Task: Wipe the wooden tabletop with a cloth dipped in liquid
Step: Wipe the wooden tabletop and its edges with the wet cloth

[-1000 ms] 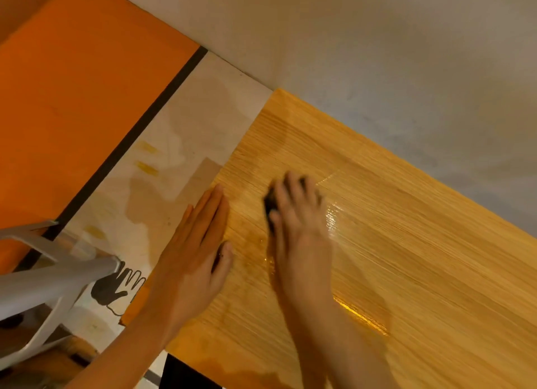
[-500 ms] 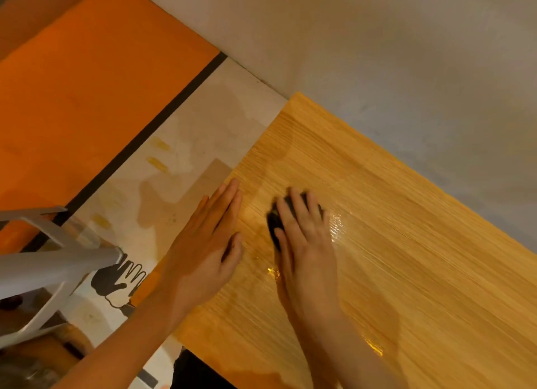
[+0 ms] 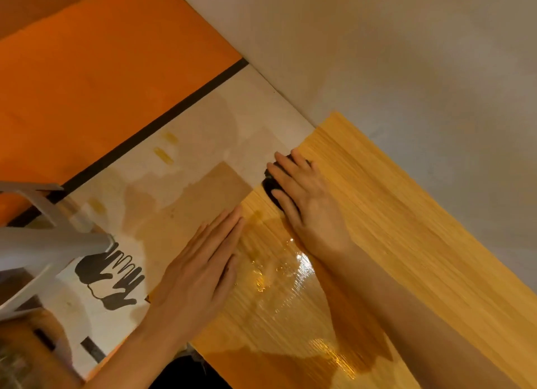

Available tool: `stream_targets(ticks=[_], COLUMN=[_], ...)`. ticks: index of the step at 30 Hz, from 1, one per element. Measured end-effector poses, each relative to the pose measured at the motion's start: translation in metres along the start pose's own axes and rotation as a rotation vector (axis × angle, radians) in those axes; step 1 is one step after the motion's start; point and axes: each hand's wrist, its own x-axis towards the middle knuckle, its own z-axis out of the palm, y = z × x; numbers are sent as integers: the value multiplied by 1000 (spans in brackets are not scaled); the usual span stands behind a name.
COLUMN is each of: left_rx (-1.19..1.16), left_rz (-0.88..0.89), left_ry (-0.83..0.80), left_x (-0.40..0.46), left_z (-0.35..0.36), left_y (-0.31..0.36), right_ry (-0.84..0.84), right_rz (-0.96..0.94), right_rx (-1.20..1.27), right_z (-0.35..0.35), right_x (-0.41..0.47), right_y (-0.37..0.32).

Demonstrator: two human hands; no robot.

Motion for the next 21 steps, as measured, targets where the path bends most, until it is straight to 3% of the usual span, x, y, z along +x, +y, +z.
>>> stream_targets(ticks=[2,6,10,21], left_rx=[22,29,48,33], left_rz=[-3,-22,-25,-7], left_ry=[-4,-2,-10,10], left_x=[0,2,-1,2], left_z=[4,5,4,8], left_y=[-2,0,1,2], right_ry=[-61,11,7,-53], right_rz=[-69,197,301,-75], right_rx=[-45,-74,-72,-280], right_z=[-17,-50,-46,-27], right_x=[23,95,112,88], right_y=[30,97,100,54])
